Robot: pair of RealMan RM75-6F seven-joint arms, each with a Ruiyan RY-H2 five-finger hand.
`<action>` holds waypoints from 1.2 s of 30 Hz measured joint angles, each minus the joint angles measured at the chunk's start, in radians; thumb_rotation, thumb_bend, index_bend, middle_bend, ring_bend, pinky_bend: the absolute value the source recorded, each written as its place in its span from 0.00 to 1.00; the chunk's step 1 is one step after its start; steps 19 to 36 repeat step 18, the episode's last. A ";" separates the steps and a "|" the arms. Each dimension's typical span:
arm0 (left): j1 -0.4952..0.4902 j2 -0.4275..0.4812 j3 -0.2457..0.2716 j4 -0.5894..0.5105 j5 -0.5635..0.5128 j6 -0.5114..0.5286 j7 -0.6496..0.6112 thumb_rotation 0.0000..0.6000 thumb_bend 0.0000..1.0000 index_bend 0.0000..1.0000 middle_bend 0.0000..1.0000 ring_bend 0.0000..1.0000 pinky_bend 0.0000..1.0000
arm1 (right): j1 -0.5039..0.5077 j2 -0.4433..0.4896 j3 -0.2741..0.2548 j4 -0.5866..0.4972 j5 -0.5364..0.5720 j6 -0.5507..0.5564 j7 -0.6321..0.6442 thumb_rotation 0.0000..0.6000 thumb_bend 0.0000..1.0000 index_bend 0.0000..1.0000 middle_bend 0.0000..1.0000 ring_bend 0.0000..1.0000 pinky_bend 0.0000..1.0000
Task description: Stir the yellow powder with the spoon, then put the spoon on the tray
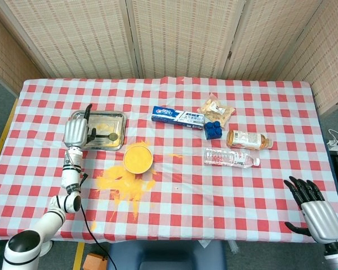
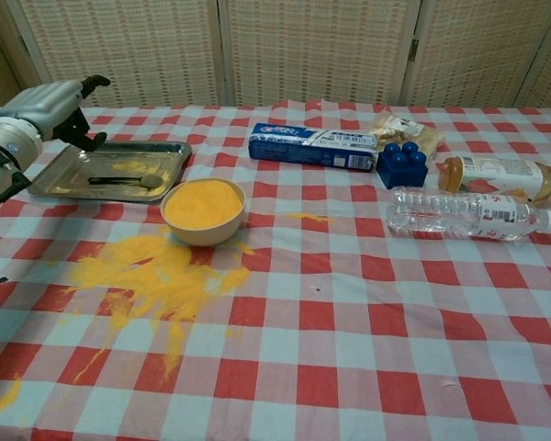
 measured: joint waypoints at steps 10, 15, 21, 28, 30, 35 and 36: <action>0.332 0.406 0.261 -0.839 0.204 0.303 0.075 1.00 0.38 0.00 0.01 0.00 0.14 | -0.028 0.001 0.006 0.029 -0.042 0.095 0.042 1.00 0.02 0.00 0.00 0.00 0.00; 0.531 0.547 0.415 -1.141 0.322 0.504 0.112 1.00 0.37 0.00 0.00 0.00 0.13 | -0.041 0.001 0.008 0.033 -0.053 0.121 0.047 1.00 0.02 0.00 0.00 0.00 0.00; 0.620 0.580 0.471 -1.184 0.367 0.594 0.135 1.00 0.37 0.00 0.00 0.00 0.13 | -0.052 0.004 0.008 0.034 -0.061 0.148 0.056 1.00 0.02 0.00 0.00 0.00 0.00; 0.620 0.580 0.471 -1.184 0.367 0.594 0.135 1.00 0.37 0.00 0.00 0.00 0.13 | -0.052 0.004 0.008 0.034 -0.061 0.148 0.056 1.00 0.02 0.00 0.00 0.00 0.00; 0.620 0.580 0.471 -1.184 0.367 0.594 0.135 1.00 0.37 0.00 0.00 0.00 0.13 | -0.052 0.004 0.008 0.034 -0.061 0.148 0.056 1.00 0.02 0.00 0.00 0.00 0.00; 0.620 0.580 0.471 -1.184 0.367 0.594 0.135 1.00 0.37 0.00 0.00 0.00 0.13 | -0.052 0.004 0.008 0.034 -0.061 0.148 0.056 1.00 0.02 0.00 0.00 0.00 0.00; 0.620 0.580 0.471 -1.184 0.367 0.594 0.135 1.00 0.37 0.00 0.00 0.00 0.13 | -0.052 0.004 0.008 0.034 -0.061 0.148 0.056 1.00 0.02 0.00 0.00 0.00 0.00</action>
